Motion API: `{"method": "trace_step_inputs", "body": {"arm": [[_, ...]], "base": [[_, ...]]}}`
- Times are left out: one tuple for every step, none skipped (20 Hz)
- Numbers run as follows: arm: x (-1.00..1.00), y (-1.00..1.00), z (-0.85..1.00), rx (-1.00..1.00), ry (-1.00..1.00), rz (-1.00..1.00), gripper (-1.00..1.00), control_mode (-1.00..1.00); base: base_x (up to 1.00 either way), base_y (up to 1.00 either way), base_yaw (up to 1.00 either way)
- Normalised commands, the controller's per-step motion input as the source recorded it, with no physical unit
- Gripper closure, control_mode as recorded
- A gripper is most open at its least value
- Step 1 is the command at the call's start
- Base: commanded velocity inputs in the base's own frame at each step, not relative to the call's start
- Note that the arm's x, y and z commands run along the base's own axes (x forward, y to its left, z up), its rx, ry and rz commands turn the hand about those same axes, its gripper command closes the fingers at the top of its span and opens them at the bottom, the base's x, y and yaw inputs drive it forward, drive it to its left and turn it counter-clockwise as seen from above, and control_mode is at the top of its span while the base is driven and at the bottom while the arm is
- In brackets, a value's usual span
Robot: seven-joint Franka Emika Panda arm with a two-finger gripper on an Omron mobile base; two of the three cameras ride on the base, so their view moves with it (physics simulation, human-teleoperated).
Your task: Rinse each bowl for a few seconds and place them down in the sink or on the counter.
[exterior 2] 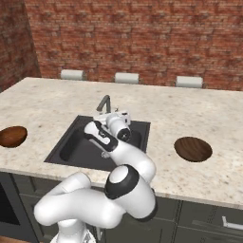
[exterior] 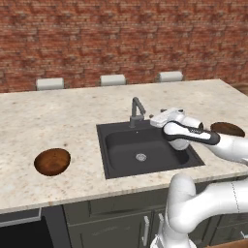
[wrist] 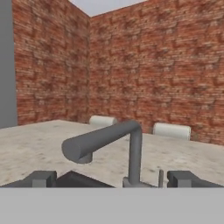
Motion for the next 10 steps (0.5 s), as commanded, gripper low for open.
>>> {"method": "trace_step_inputs", "body": {"arm": [[0.28, -0.01, -0.06, 0.02, 0.00, 0.03, -1.00, -1.00], [0.30, -0.01, -0.05, 0.02, 0.01, 0.03, -1.00, -1.00], [0.32, -0.03, -0.01, 0.02, 0.02, 0.03, -1.00, -1.00], [0.34, -0.03, 0.00, 0.03, 0.04, 0.03, -1.00, -1.00], [0.32, -0.04, 0.00, 0.03, 0.09, 0.02, -1.00, -1.00], [0.30, -0.05, 0.00, 0.03, 0.08, 0.02, -1.00, -1.00], [0.27, -0.07, 0.00, 0.02, 0.08, 0.02, -1.00, -1.00], [0.25, -0.08, 0.00, 0.02, 0.06, 0.00, -1.00, -1.00], [0.27, -0.08, 0.00, 0.02, 0.05, 0.00, -1.00, -1.00], [0.25, -0.05, 0.00, 0.01, 0.04, 0.00, -1.00, -1.00]], "base": [[0.00, 0.00, 0.00], [0.00, 0.00, 0.00], [0.00, 0.00, 0.00], [0.00, 0.00, 0.00], [0.00, 0.00, 0.00], [0.00, 0.00, 0.00], [0.00, 0.00, 0.00], [0.00, 0.00, 0.00], [0.00, 0.00, 0.00], [0.00, 0.00, 0.00]]}}
